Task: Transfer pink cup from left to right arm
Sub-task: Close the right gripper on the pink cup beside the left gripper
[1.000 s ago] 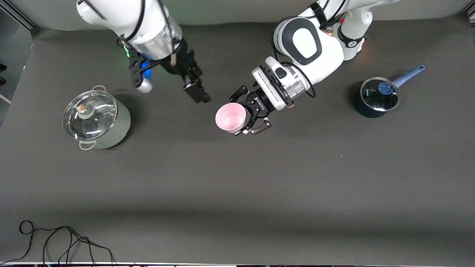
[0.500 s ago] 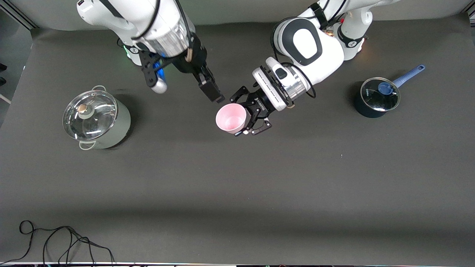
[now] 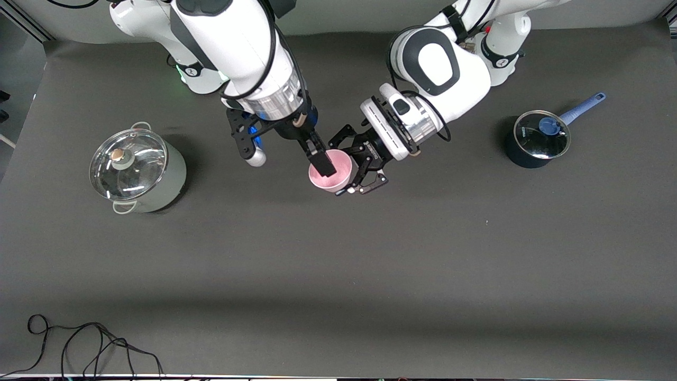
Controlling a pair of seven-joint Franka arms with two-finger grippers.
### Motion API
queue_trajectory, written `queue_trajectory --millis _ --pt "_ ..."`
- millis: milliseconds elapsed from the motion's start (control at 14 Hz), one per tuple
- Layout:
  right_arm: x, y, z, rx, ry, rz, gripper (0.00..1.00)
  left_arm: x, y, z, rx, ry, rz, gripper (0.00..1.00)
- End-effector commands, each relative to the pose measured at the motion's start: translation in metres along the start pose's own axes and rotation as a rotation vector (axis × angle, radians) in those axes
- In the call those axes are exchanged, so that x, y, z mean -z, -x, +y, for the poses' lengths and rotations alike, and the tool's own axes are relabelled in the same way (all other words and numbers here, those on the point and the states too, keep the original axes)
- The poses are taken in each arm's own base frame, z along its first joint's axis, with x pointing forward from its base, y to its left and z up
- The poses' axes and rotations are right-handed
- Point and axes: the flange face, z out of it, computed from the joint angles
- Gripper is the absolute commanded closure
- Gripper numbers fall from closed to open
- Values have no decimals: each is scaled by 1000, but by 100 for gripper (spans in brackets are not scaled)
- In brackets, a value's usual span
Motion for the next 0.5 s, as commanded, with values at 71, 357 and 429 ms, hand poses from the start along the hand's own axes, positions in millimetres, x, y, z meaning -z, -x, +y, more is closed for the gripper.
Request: queue_trajectory --millis 71,357,429 --pt "1 4 -6 18 -28 6 40 -1 -6 2 9 -14 6 56" --pt "5 4 -6 16 -37 4 100 -1 -6 2 9 -14 6 54" --pt "5 4 -6 17 -37 4 100 0 -5 1 10 -15 4 54"
